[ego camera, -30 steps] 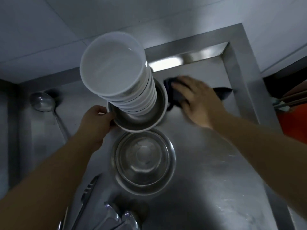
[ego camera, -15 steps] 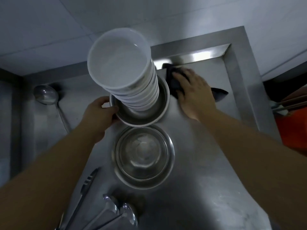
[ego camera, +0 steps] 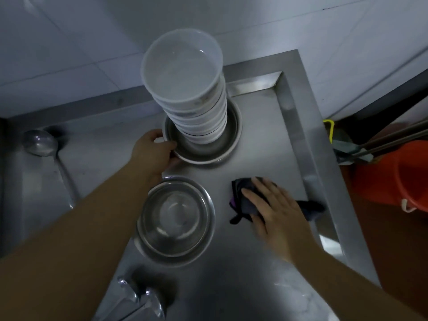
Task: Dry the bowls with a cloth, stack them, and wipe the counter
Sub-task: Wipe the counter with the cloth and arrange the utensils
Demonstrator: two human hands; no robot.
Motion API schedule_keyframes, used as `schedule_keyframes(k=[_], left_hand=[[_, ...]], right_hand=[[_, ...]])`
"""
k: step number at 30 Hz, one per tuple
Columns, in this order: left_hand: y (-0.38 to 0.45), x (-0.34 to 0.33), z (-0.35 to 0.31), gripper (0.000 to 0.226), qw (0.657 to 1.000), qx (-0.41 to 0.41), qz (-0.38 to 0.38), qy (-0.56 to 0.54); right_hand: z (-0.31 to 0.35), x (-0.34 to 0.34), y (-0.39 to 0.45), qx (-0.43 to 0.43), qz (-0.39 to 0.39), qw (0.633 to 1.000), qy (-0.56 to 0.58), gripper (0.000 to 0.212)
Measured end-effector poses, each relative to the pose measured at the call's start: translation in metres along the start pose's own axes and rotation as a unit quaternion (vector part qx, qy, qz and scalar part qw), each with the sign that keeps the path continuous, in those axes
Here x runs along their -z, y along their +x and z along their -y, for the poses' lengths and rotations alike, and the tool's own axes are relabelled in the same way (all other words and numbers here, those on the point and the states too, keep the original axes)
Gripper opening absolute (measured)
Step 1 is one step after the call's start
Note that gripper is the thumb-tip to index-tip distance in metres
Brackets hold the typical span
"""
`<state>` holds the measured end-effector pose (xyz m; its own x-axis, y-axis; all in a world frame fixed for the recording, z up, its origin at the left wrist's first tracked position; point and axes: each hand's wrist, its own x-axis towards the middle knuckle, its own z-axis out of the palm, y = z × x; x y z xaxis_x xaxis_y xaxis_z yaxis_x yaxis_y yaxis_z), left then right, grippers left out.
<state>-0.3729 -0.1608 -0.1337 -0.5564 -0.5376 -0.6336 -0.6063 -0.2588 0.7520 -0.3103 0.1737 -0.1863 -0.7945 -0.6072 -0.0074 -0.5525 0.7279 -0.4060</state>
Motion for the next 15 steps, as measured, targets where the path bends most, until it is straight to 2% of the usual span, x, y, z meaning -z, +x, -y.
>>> schedule_keyframes(k=[10, 15], left_hand=[[-0.026, -0.099, -0.012, 0.027, 0.996, 0.022, 0.044, -0.073], [-0.034, -0.121, -0.007, 0.037, 0.996, 0.029, 0.025, -0.08]], right_hand=[[0.002, 0.0, -0.034, -0.017, 0.02, 1.0, -0.007, 0.061], [-0.012, 0.003, -0.026, 0.042, 0.024, 0.999, -0.022, 0.058]])
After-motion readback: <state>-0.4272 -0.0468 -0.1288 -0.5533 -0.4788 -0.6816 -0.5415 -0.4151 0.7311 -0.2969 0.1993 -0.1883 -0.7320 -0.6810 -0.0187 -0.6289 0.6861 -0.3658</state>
